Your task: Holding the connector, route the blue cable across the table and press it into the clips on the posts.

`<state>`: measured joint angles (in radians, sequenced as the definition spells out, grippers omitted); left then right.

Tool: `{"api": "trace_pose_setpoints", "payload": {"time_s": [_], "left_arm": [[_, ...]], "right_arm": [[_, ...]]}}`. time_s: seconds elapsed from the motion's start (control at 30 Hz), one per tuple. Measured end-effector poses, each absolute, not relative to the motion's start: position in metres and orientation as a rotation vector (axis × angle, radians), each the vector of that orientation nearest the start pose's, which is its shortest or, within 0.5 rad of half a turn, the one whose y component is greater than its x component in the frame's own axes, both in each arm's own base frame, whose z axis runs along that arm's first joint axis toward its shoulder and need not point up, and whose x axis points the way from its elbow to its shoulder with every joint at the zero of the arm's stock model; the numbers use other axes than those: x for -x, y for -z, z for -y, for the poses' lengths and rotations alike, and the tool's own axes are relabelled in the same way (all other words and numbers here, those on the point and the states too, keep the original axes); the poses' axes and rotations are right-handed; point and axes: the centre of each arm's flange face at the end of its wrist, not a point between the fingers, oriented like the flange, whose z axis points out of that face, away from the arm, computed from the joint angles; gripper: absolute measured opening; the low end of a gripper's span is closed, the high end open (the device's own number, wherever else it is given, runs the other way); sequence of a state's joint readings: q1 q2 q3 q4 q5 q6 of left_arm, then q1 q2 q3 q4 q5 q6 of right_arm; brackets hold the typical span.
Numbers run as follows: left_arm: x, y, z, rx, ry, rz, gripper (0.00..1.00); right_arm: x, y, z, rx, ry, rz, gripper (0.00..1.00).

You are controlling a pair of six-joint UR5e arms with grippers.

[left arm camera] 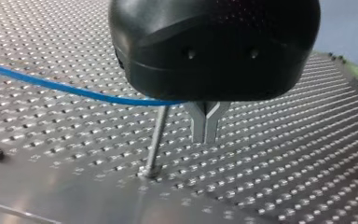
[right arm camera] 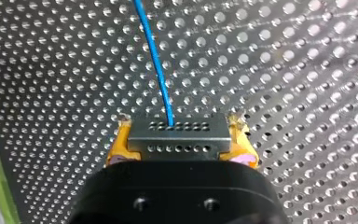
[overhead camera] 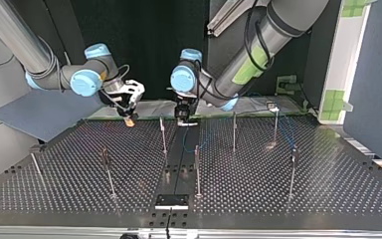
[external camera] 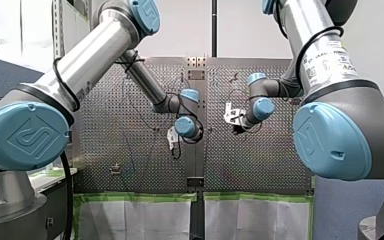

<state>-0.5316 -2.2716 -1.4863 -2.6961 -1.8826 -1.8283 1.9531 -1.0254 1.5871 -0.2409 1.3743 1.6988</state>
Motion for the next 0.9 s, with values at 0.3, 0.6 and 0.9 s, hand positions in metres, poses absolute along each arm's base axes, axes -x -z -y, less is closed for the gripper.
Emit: {"api": "trace_pose_setpoints", "payload": {"time_s": [0.3,0.6,0.9], "left_arm": [[-0.549,-0.163,0.422,0.011,0.31,-1.716,0.0],[-0.568,-0.168,0.404,0.015,0.312,-1.721,0.0],[-0.562,-0.166,0.406,0.009,0.31,-1.753,0.78]], "right_arm": [[-0.36,-0.189,0.529,2.467,2.025,-1.684,0.0],[-0.36,-0.18,0.545,2.462,2.034,-1.695,0.0],[-0.356,-0.191,0.562,2.445,2.099,-1.697,0.0]]}}
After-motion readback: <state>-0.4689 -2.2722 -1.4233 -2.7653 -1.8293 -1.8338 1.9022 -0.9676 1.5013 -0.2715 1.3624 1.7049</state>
